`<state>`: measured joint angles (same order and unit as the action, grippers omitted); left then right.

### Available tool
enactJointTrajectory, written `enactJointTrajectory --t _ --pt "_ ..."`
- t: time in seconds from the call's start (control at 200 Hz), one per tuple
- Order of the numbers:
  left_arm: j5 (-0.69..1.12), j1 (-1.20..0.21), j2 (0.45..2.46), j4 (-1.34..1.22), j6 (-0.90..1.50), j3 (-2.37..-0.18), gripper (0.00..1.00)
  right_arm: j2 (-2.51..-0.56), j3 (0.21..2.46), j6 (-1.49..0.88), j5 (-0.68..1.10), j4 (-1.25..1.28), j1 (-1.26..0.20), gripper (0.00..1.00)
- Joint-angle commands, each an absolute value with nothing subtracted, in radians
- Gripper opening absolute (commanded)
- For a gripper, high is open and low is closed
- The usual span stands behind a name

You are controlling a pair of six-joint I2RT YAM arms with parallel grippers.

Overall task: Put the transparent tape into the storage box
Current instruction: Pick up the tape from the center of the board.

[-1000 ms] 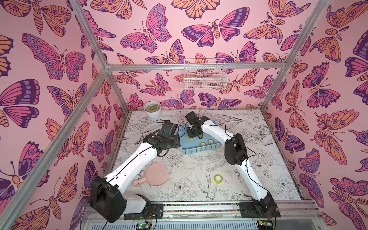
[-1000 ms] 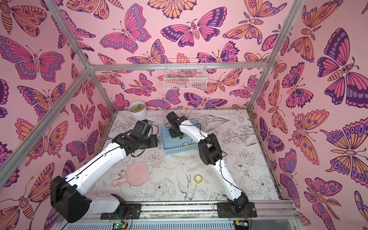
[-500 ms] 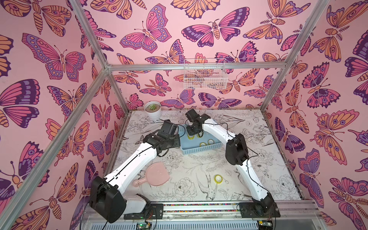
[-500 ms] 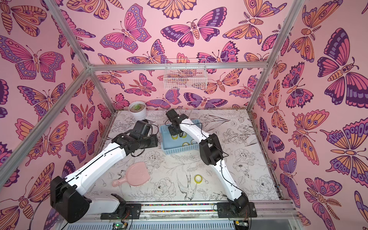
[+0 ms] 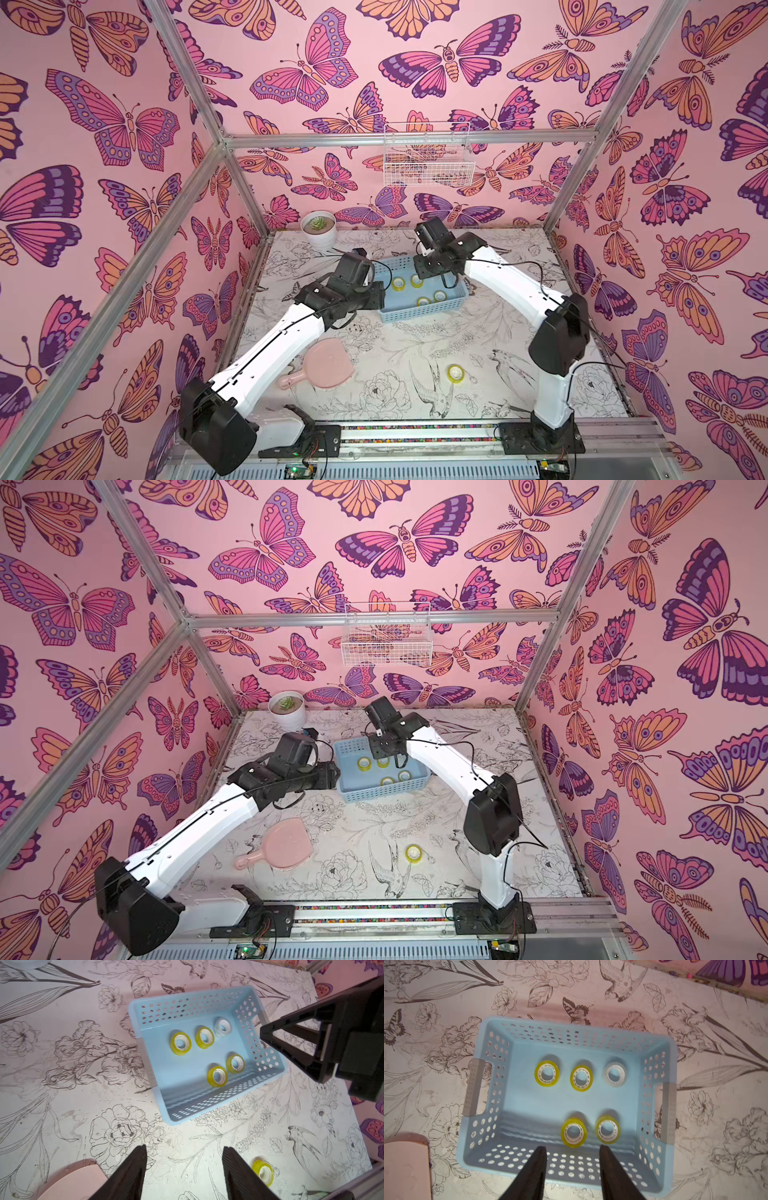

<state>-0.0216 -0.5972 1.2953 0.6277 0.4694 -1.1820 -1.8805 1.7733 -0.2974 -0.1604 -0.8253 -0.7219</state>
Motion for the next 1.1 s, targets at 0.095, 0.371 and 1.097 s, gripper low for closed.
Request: enactJointTrajectory --t 0.095,0.371,1.097 --pt "-0.041 -0.741 1.324 0.616 0.431 -1.186 0.64 -1.692 1.546 -0.403 -0.214 -0.803 -0.699 0.47" --pt "-0.066 -0.881 1.407 0.573 0.427 -1.193 0.64 -1.489 1.327 -0.473 -0.249 -0.784 -0.656 0.47" --pt "-0.012 -1.105 1.696 0.371 0.426 -1.129 0.63 -1.276 1.084 -0.563 -0.132 -0.764 -0.569 0.48"
